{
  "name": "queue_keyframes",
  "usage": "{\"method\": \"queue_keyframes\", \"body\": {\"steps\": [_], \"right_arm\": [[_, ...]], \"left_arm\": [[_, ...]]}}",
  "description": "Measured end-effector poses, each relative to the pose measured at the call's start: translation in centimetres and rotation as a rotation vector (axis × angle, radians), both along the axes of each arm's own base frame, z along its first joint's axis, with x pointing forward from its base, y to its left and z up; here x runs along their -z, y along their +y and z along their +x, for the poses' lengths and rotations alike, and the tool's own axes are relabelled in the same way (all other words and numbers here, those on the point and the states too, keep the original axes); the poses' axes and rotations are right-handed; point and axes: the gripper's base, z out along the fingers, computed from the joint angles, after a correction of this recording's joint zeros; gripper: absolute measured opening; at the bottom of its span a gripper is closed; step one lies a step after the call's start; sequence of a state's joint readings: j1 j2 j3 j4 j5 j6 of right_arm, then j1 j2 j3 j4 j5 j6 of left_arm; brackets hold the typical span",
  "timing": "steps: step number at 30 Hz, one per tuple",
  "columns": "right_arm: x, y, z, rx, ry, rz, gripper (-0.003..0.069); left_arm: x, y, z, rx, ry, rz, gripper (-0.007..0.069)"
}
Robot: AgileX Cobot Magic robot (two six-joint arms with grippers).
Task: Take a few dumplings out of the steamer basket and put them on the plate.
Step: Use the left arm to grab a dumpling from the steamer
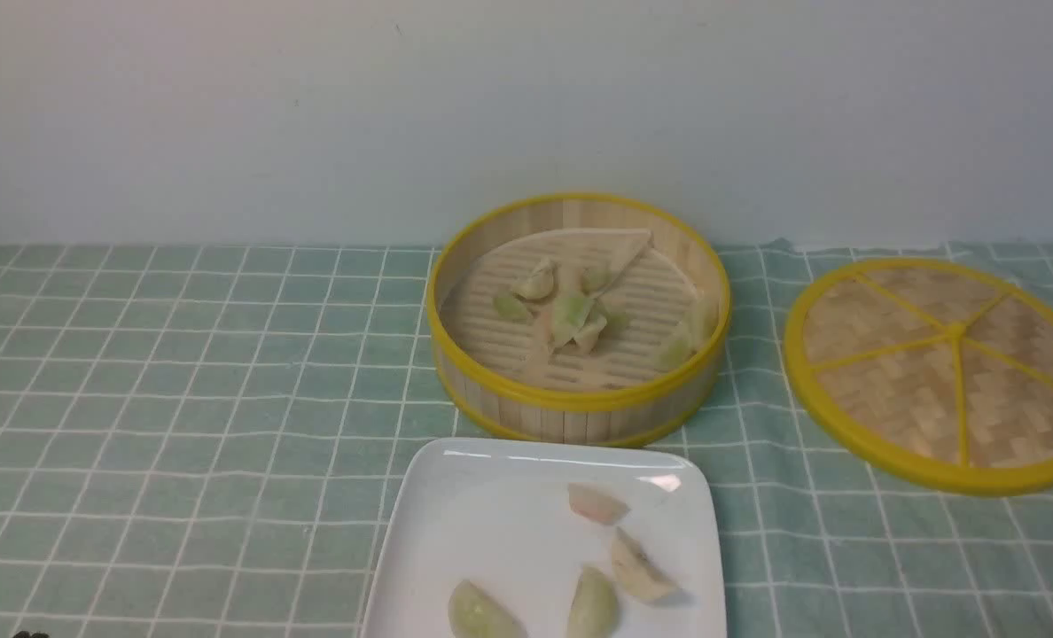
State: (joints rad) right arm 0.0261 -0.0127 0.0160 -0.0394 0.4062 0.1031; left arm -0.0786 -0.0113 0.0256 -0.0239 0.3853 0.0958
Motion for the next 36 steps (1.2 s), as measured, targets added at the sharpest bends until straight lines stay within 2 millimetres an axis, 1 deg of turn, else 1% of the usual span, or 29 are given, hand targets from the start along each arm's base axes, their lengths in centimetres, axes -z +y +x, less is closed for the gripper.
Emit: {"method": "queue_keyframes", "body": {"steps": [20,25,27,28,29,30,31,32,33,34,35,36], "right_arm": [[0.0,0.0,0.0,0.0,-0.003,0.0,-0.0014],[-0.1,0.0,0.0,-0.001,-0.014,0.01,-0.0014],[-0.3,0.2,0.2,0.001,-0.063,0.124,-0.0014],[-0.4,0.3,0.2,0.001,-0.077,0.152,-0.0014],[-1.1,0.4,0.3,0.009,-0.143,0.322,-0.0014],[-1.4,0.4,0.3,0.015,-0.181,0.413,-0.0014],[-1.5,0.4,0.3,0.016,-0.19,0.436,-0.0014],[-2.3,0.2,0.3,0.031,-0.263,0.639,-0.0014],[-2.6,0.1,0.2,0.039,-0.295,0.729,-0.0014],[-2.7,0.0,0.2,0.045,-0.315,0.785,-0.0014],[-2.8,0.0,0.2,0.047,-0.32,0.795,-0.0014],[-3.0,-0.2,0.2,0.055,-0.346,0.853,-0.0014]], "left_arm": [[0.0,0.0,0.0,0.0,0.0,0.0,-0.0006],[0.0,0.1,0.0,-0.002,-0.003,0.024,-0.0006],[-0.1,0.0,0.1,-0.006,-0.022,-0.004,-0.0006],[-0.2,0.0,0.1,-0.007,-0.031,-0.011,-0.0006],[-0.7,-0.1,0.2,-0.016,-0.082,-0.107,-0.0006],[-1.1,-0.2,0.3,-0.025,-0.122,-0.189,-0.0006],[-1.1,-0.2,0.3,-0.025,-0.121,-0.199,-0.0006],[-2.0,-0.2,0.4,-0.044,-0.2,-0.355,-0.0006],[-2.4,-0.2,0.4,-0.053,-0.235,-0.427,-0.0006],[-2.6,-0.2,0.4,-0.059,-0.255,-0.474,-0.0006],[-2.8,-0.1,0.4,-0.062,-0.27,-0.49,-0.0006],[-3.3,0.0,0.4,-0.074,-0.326,-0.561,-0.0006]]}}
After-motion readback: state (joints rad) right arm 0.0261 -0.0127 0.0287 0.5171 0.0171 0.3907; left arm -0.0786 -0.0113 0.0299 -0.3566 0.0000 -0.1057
